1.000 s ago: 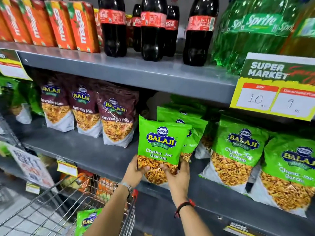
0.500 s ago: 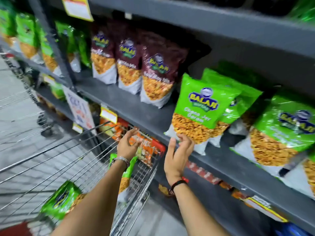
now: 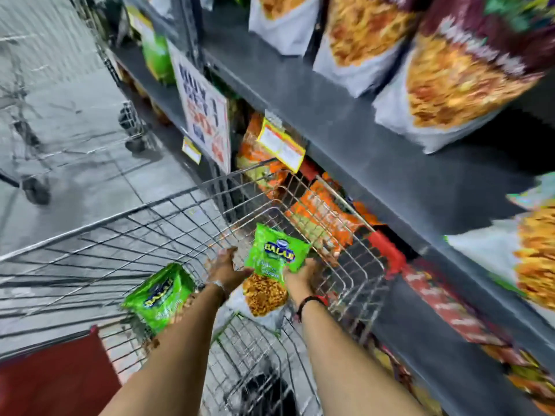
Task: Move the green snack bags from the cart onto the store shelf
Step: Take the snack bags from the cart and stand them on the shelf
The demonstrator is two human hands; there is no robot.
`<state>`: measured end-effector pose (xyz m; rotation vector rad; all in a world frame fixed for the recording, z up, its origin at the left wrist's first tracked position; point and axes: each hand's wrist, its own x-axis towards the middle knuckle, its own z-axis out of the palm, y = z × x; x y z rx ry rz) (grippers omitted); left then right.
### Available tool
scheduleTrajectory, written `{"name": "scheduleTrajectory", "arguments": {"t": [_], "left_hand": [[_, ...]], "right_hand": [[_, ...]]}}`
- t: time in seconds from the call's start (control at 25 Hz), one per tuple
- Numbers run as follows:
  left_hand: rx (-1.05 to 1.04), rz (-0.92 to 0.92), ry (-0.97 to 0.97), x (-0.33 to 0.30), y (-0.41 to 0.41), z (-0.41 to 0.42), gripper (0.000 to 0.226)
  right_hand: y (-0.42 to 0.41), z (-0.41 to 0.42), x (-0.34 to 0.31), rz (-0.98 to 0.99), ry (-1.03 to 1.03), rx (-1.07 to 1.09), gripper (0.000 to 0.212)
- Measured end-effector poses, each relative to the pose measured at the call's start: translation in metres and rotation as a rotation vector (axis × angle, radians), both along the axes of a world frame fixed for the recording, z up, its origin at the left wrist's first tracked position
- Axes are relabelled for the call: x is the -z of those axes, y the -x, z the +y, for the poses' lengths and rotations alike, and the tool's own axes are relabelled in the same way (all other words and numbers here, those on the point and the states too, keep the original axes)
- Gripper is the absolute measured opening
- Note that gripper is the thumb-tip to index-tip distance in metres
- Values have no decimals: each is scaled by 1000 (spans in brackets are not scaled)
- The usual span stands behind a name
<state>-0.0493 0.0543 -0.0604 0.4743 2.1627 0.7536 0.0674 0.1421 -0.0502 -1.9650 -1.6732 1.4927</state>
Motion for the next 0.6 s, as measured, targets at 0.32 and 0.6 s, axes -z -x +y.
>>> {"name": "scheduleTrajectory", "arguments": {"t": [0.32, 0.6], "left_hand": [[155, -79, 199, 97, 0, 7, 73], [-81, -101, -22, 74, -9, 0, 54]], "right_hand": [[2, -9, 108, -93, 384, 0, 32], [20, 0, 73, -93, 139, 58, 33]]}}
